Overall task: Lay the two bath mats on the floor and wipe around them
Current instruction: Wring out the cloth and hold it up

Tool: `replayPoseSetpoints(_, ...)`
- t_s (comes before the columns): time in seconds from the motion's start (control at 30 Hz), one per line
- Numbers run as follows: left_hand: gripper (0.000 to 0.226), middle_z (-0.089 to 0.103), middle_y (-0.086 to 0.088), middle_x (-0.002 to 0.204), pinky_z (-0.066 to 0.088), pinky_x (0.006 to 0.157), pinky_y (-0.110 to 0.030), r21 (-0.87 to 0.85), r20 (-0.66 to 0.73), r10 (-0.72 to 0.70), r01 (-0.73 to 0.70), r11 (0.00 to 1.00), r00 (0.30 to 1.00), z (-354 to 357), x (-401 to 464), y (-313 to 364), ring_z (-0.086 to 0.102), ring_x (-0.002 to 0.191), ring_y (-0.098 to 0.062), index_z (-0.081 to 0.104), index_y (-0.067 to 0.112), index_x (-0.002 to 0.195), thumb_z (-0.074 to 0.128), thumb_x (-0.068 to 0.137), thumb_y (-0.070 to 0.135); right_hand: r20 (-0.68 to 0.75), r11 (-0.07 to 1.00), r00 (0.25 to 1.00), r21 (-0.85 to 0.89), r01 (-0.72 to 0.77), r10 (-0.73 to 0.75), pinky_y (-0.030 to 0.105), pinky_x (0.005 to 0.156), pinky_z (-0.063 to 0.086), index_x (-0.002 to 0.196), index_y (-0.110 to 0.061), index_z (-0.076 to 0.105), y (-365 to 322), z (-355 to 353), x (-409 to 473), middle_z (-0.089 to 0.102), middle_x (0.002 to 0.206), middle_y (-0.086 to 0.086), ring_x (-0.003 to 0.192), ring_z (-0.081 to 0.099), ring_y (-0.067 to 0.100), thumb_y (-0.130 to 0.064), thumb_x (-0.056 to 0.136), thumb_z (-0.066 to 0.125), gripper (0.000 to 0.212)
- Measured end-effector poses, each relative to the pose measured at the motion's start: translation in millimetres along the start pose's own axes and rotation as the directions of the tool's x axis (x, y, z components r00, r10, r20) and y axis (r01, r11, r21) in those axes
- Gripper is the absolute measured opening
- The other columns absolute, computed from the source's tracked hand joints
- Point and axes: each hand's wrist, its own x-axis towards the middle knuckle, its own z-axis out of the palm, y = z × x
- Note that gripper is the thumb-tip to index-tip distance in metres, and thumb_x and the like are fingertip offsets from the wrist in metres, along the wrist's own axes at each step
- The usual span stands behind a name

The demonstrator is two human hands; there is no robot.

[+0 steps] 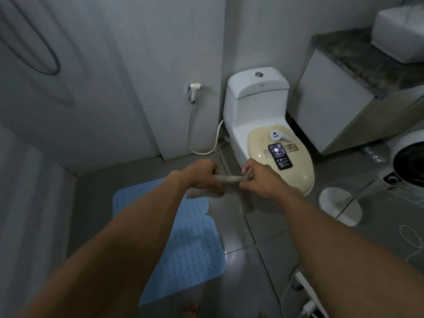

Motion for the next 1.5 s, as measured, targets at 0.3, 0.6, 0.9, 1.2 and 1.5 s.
replayPoseSetpoints(0.3, 0.024, 0.059, 0.0, 0.074, 0.036, 0.053, -0.024, -0.135, -0.247, -0.214, 0.185, 0.974, 0.945, -45, -91, 35, 0.052, 0.067, -0.016, 0.061, 0.017, 0.076, 0.077, 0.074, 0.035, 0.176, 0.907, 0.951, -0.299, 0.297, -0.253, 0.029, 0.064, 0.043, 0.077, -0.036, 0.069, -70, -63, -6, 0.067, 0.079, -0.011, 0.081, 0.062, 0.012, -0.057, 0.073, 0.078, 0.023)
replayPoseSetpoints(0.6, 0.024, 0.054, 0.003, 0.068, 0.035, 0.052, -0.028, -0.164, -0.399, -0.4, 0.365, 0.916, 0.825, -85, -174, 0, 0.05, 0.065, -0.016, 0.06, 0.018, 0.074, 0.074, 0.076, 0.037, 0.305, 0.851, 0.832, -0.11, 0.514, -0.464, 0.021, 0.055, 0.043, 0.066, -0.028, 0.071, -171, -49, 13, 0.065, 0.057, -0.013, 0.054, 0.055, -0.003, -0.047, 0.071, 0.084, 0.024)
replayPoseSetpoints(0.9, 0.027, 0.055, 0.001, 0.067, 0.033, 0.052, -0.028, -0.22, -0.473, -0.534, 0.493, 0.842, 0.7, -121, -239, -52, 0.051, 0.067, -0.019, 0.061, 0.016, 0.072, 0.074, 0.076, 0.039, 0.337, 0.767, 0.731, -0.038, 0.641, -0.594, 0.022, 0.054, 0.042, 0.072, -0.024, 0.071, -263, -6, 37, 0.065, 0.059, -0.012, 0.056, 0.055, 0.0, -0.048, 0.076, 0.081, 0.026)
replayPoseSetpoints(1.2, 0.037, 0.062, 0.002, 0.071, 0.041, 0.057, -0.028, -0.385, -0.504, -0.64, 0.512, 0.768, 0.58, -140, -323, -52, 0.054, 0.063, -0.011, 0.066, 0.016, 0.077, 0.063, 0.081, 0.053, 0.423, 0.687, 0.617, 0.02, 0.726, -0.664, 0.028, 0.062, 0.047, 0.073, -0.024, 0.07, -339, 22, 25, 0.068, 0.067, -0.008, 0.066, 0.061, 0.01, -0.047, 0.08, 0.079, 0.025)
replayPoseSetpoints(1.5, 0.014, 0.069, -0.002, 0.086, 0.053, 0.076, -0.039, -0.514, -0.573, -0.739, 0.547, 0.661, 0.355, -133, -421, -32, 0.066, 0.083, -0.019, 0.067, 0.019, 0.087, 0.06, 0.088, 0.031, 0.532, 0.52, 0.418, 0.049, 0.853, -0.736, 0.031, 0.068, 0.054, 0.075, -0.033, 0.071, -423, 49, -26, 0.07, 0.078, -0.008, 0.079, 0.066, 0.011, -0.055, 0.076, 0.078, 0.023)
